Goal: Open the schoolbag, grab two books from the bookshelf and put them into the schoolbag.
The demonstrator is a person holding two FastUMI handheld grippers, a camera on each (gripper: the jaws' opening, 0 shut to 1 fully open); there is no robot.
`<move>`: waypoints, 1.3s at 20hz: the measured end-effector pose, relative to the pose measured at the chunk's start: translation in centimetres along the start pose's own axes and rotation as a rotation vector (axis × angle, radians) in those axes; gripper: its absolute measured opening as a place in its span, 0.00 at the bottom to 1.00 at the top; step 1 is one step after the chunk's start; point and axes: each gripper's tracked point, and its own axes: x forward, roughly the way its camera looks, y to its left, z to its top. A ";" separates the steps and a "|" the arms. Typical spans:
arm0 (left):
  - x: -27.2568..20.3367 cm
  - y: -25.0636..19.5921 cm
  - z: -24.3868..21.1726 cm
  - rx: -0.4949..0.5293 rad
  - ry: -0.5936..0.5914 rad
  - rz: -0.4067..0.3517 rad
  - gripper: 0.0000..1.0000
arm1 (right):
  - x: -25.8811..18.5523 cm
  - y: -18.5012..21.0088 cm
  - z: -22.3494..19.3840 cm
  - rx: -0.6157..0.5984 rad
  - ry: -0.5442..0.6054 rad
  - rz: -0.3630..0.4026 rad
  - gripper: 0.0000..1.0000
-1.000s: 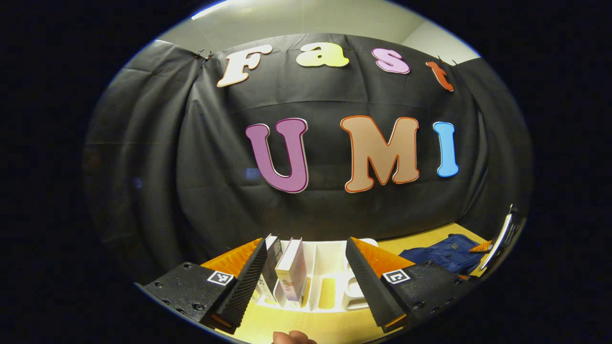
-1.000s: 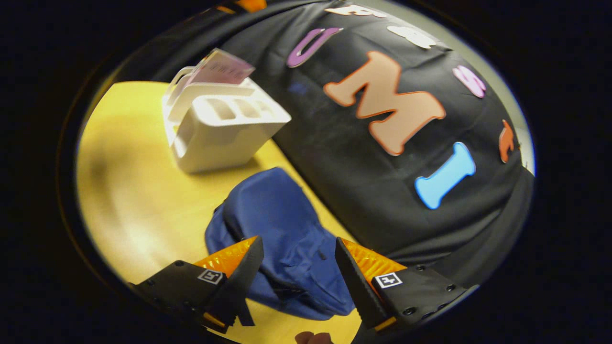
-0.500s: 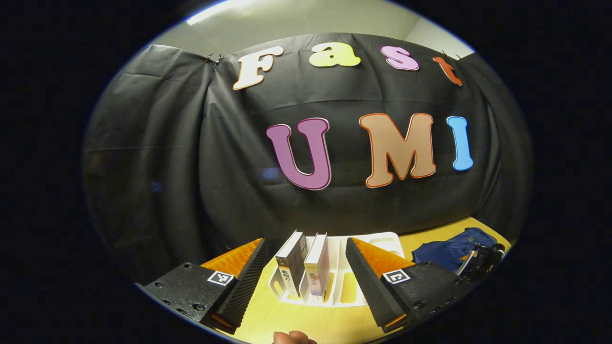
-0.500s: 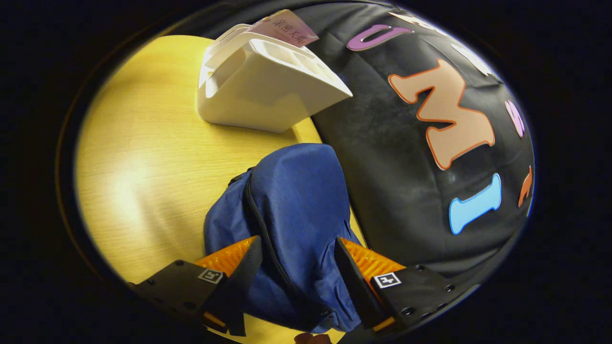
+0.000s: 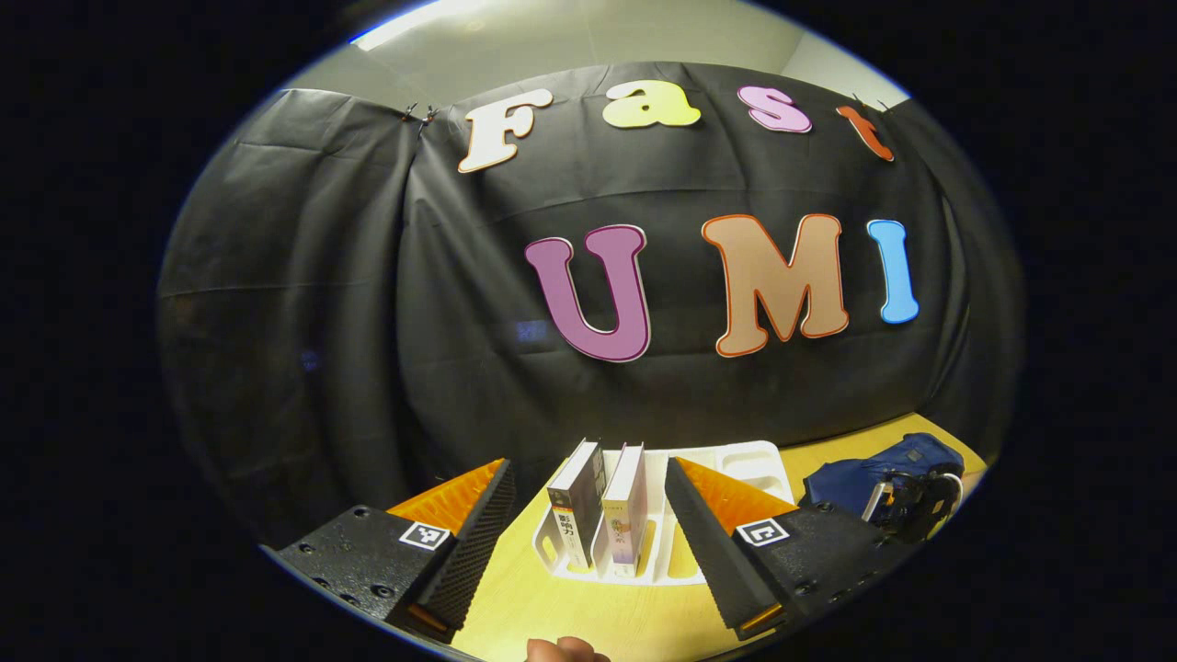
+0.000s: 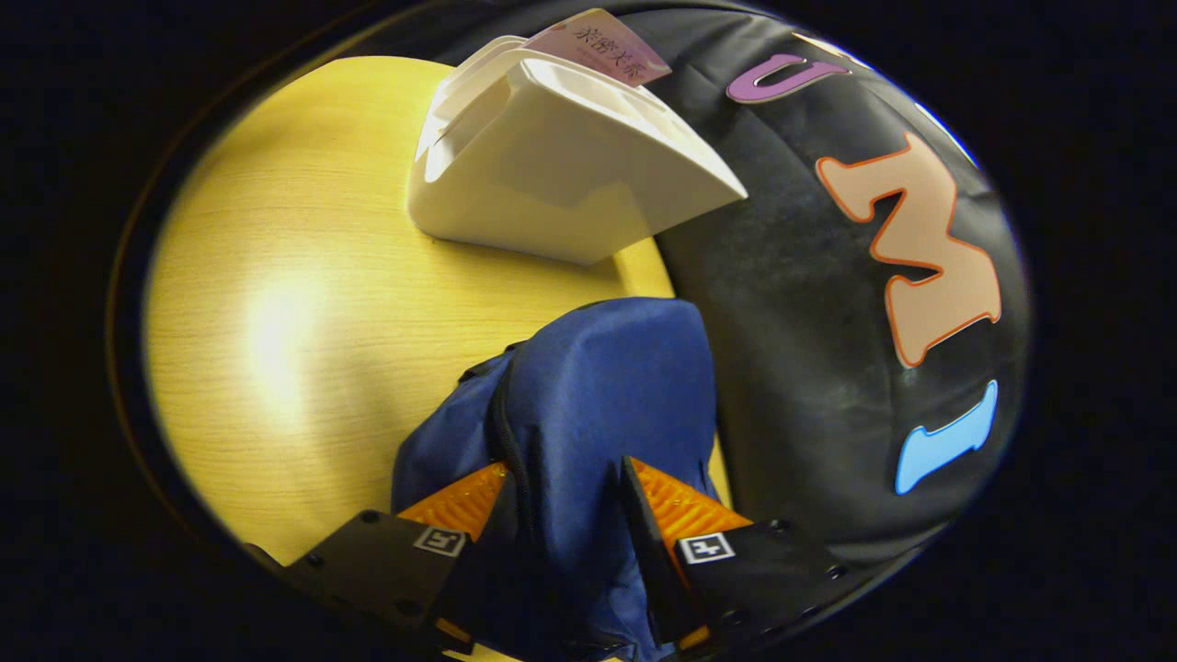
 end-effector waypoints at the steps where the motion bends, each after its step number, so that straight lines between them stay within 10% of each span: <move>1: 0.0 0.1 0.0 -0.002 -0.002 0.005 0.96 | 0.3 0.2 -0.3 -0.009 0.014 0.007 0.51; 10: 0.0 0.6 -0.2 -0.013 -0.004 0.025 0.96 | 1.1 0.8 -1.5 0.044 0.128 0.046 0.05; 26: 1.2 -0.9 -2.8 -0.112 0.051 -0.028 0.96 | -2.1 -4.9 0.0 0.347 0.081 0.105 0.01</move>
